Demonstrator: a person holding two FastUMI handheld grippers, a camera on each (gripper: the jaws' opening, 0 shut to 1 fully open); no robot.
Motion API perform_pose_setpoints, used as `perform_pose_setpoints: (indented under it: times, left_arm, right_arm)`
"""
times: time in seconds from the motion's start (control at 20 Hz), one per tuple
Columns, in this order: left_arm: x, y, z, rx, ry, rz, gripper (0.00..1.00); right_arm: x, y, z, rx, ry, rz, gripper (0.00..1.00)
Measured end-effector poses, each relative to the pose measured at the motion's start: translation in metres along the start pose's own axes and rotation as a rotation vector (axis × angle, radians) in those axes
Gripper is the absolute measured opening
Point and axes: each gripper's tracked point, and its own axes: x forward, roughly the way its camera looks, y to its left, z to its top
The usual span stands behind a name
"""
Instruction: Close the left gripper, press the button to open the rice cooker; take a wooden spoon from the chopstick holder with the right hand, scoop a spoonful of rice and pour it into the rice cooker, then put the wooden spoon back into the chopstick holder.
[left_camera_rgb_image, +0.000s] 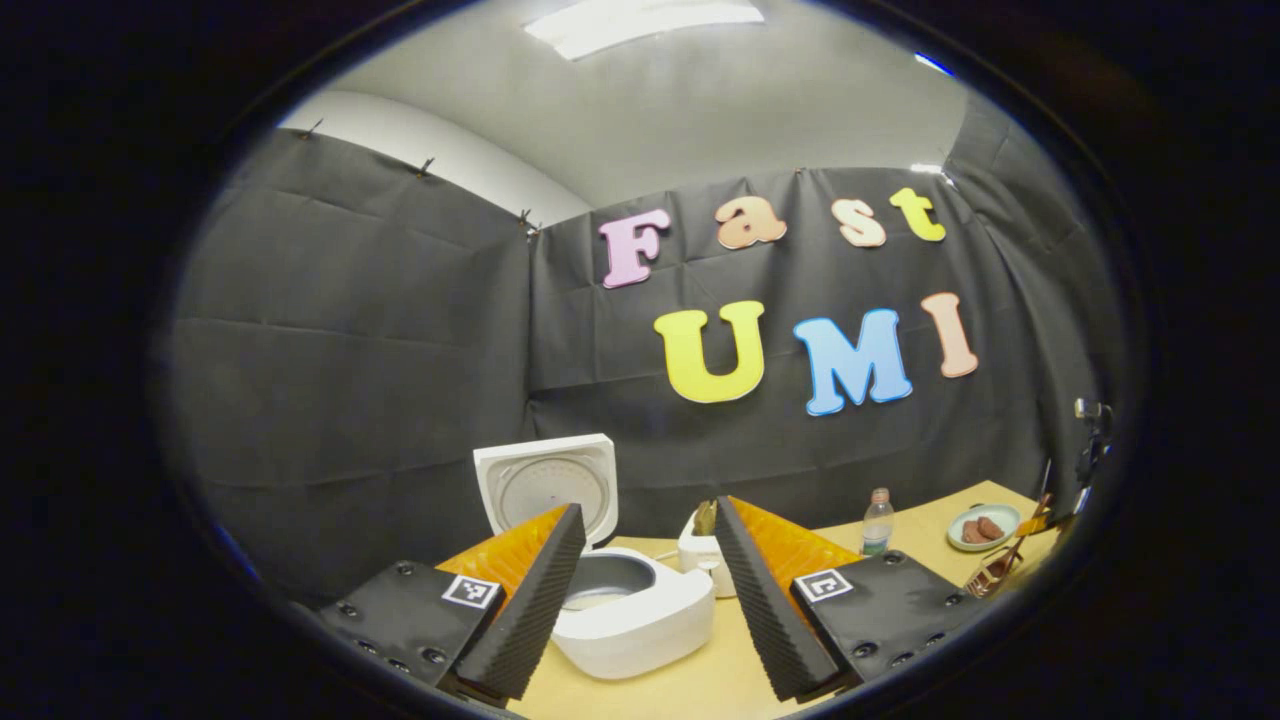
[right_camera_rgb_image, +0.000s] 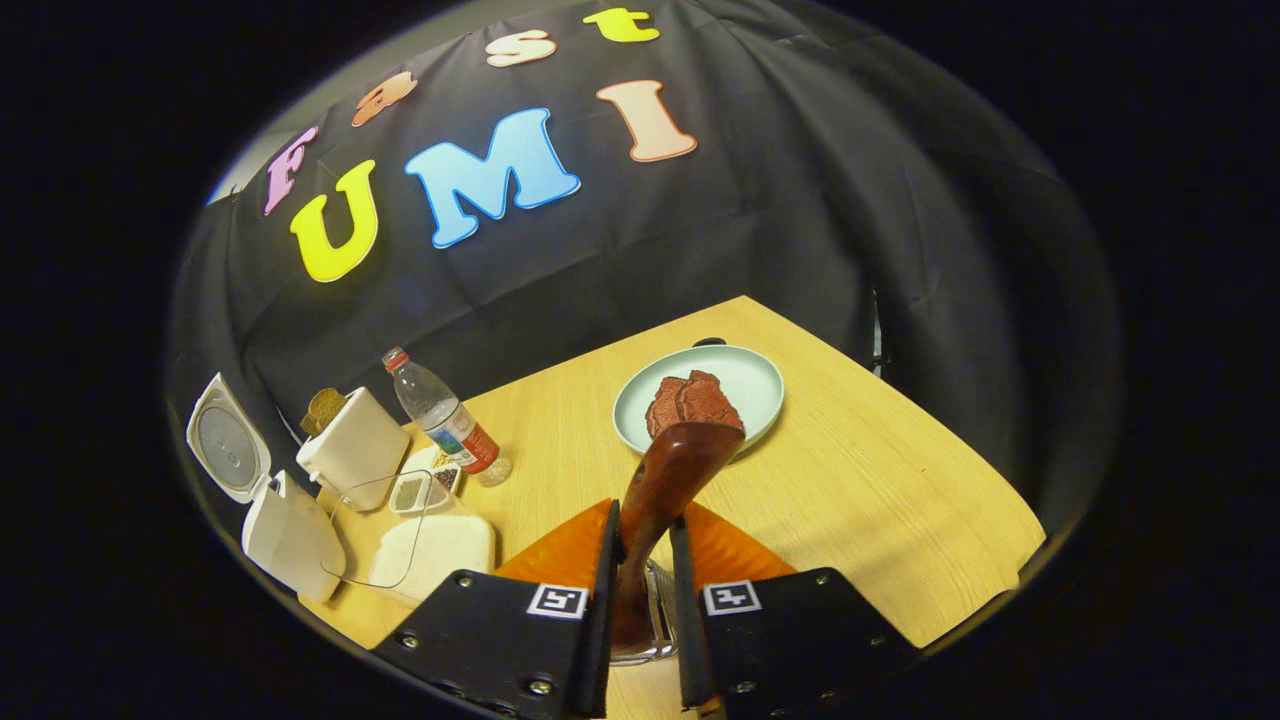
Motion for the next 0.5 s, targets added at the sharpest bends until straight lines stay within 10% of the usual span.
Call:
perform_pose_setpoints:
  times: [0.15,0.2,0.5]
  left_arm:
    - [0.002,0.007,-0.006,-0.016,0.008,0.012,0.92]
    - [0.002,0.009,-0.006,-0.023,0.007,0.010,0.92]
    - [0.004,0.030,-0.001,-0.035,-0.030,0.001,0.92]
  right_arm:
    - [0.005,0.006,-0.006,-0.003,0.028,0.015,0.28]
    - [0.001,0.006,-0.007,0.000,0.032,0.015,0.09]
    - [-0.031,0.021,0.019,-0.047,-0.031,-0.037,0.09]
